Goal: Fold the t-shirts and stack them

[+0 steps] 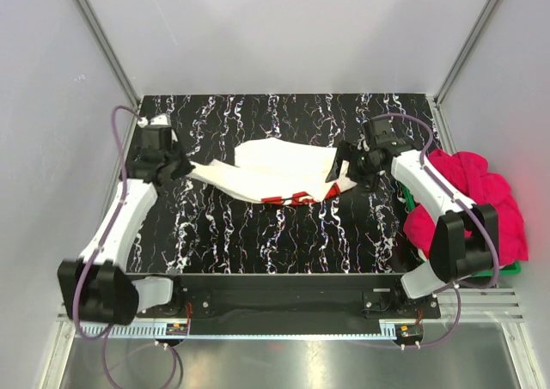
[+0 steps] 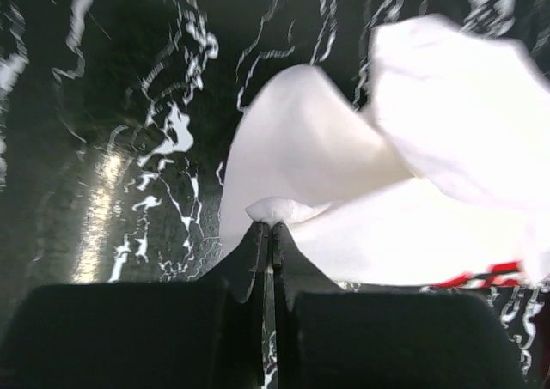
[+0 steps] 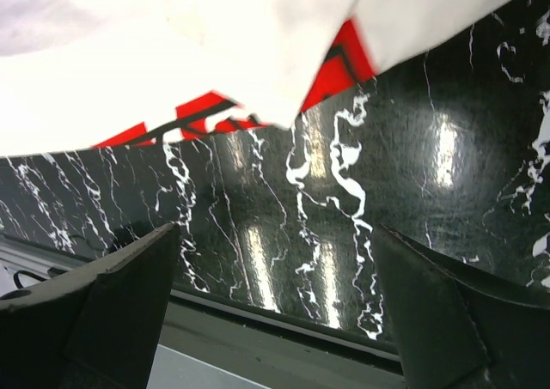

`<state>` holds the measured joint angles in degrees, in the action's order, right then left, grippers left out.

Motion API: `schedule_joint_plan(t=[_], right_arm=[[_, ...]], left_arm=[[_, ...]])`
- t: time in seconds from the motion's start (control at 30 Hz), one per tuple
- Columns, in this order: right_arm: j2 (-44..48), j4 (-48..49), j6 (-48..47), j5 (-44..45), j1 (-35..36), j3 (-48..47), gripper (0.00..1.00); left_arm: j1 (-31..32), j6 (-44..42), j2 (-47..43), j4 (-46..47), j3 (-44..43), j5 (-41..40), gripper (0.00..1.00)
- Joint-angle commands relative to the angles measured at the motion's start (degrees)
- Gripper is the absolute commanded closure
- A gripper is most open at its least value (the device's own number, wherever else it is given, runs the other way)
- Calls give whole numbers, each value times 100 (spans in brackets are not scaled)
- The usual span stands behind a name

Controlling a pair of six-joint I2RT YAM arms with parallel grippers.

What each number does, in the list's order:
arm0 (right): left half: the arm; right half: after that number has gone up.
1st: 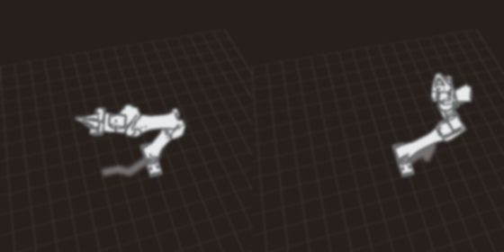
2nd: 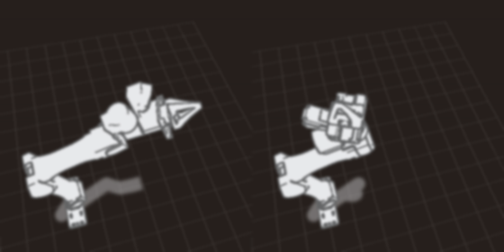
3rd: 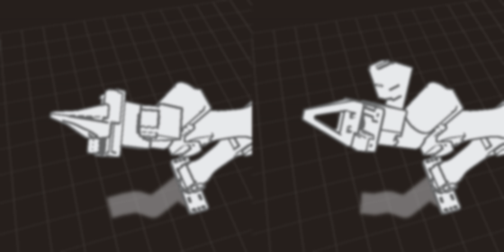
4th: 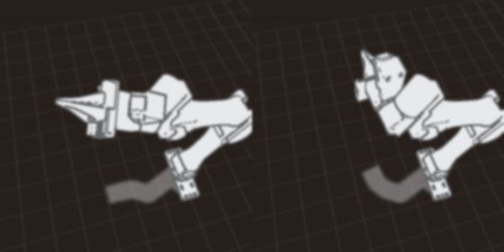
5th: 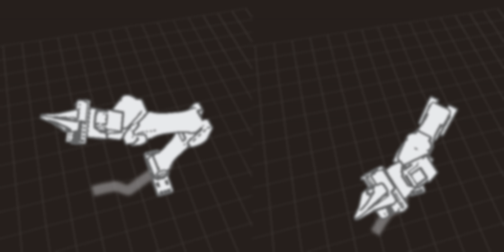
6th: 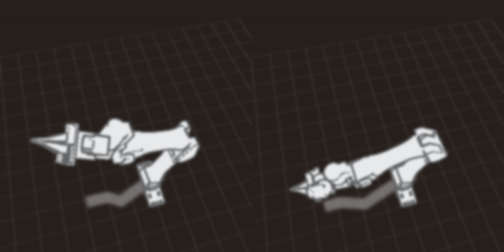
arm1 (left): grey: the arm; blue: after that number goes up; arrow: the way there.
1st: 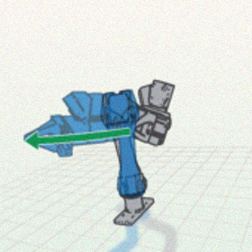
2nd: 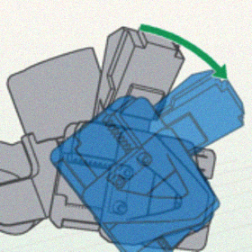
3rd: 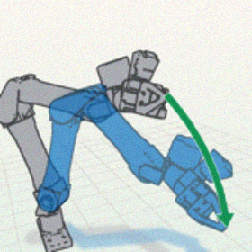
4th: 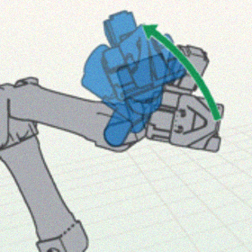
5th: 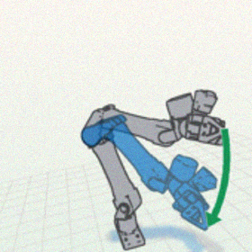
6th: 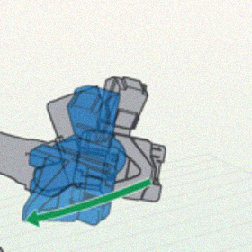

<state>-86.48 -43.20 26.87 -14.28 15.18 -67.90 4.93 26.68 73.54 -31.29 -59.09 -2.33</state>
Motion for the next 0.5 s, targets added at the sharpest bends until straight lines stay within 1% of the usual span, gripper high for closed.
schedule_joint_plan(t=[0.0, 0.03, 0.1, 0.17, 0.2, 0.23, 0.27, 0.33, 0.37, 0.4, 0.47], right_arm=[[-237, 127, -51, -136, -6, -513, 2], [-282, 171, -16, -214, -6, -601, 2], [-370, 355, 55, -347, 20, -611, 4], [-457, 531, 38, -417, 221, -593, 7], [-519, 523, 37, -226, 370, -619, 7], [-598, 506, 11, -111, 676, -715, 8], [-807, 427, -41, -5, 853, -777, 8], [-1028, 391, -33, 241, 1074, -874, 10], [-1194, 470, 28, 259, 1188, -865, 12], [-1266, 523, 63, 251, 1215, -839, 17], [-1432, 724, 142, 225, 1277, -699, 21]], left_arm=[[-18, -391, -725, -676, -235, -382, 100], [-18, -417, -1014, -816, -217, -400, 100], [-18, -523, -1262, -922, -121, -392, 100], [-18, -619, -1465, -967, 2, -330, 100], [-18, -637, -1500, -976, 142, -243, 100], [-18, -663, -1535, -976, 239, -216, 100], [-18, -699, -1544, -976, 310, -198, 100], [-27, -708, -1605, -888, 582, -163, 100], [-27, -725, -1641, -862, 652, -163, 100], [-27, -734, -1702, -835, 731, -154, 100], [-27, -716, -1746, -809, 794, -136, 100]])
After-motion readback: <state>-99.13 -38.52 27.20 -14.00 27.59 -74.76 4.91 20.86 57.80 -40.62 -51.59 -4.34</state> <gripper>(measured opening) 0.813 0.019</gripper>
